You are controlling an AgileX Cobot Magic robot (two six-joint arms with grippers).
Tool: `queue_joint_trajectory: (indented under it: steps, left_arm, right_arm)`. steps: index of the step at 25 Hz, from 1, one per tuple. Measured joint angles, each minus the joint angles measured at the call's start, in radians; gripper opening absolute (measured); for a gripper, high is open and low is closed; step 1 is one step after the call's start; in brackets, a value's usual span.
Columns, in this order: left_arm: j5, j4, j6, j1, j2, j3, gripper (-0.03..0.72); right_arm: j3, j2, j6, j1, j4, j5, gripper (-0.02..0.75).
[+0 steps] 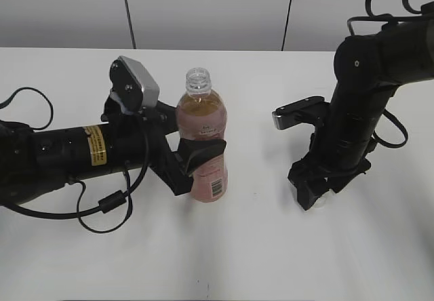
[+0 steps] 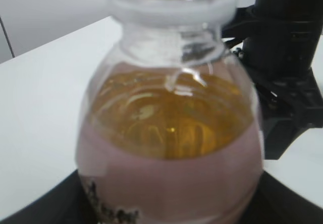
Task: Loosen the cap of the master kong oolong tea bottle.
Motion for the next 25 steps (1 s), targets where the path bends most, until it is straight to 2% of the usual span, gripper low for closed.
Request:
queue_joint_trajectory:
  steps: [11, 20, 25]
  left_arm:
    - [-0.082, -0.003, -0.004, 0.000, -0.003, 0.013, 0.536]
    - [-0.101, -0.021, -0.004, 0.004, -0.009, 0.116, 0.547]
    - [-0.167, -0.022, -0.004, 0.058, -0.058, 0.195, 0.547]
  right_arm:
    - [0.000, -0.087, 0.000, -0.024, 0.019, 0.027, 0.551]
    - [0.000, -0.167, 0.006, -0.047, 0.023, 0.066, 0.554]
    - [0.000, -0.213, 0.009, -0.047, 0.024, 0.105, 0.554]
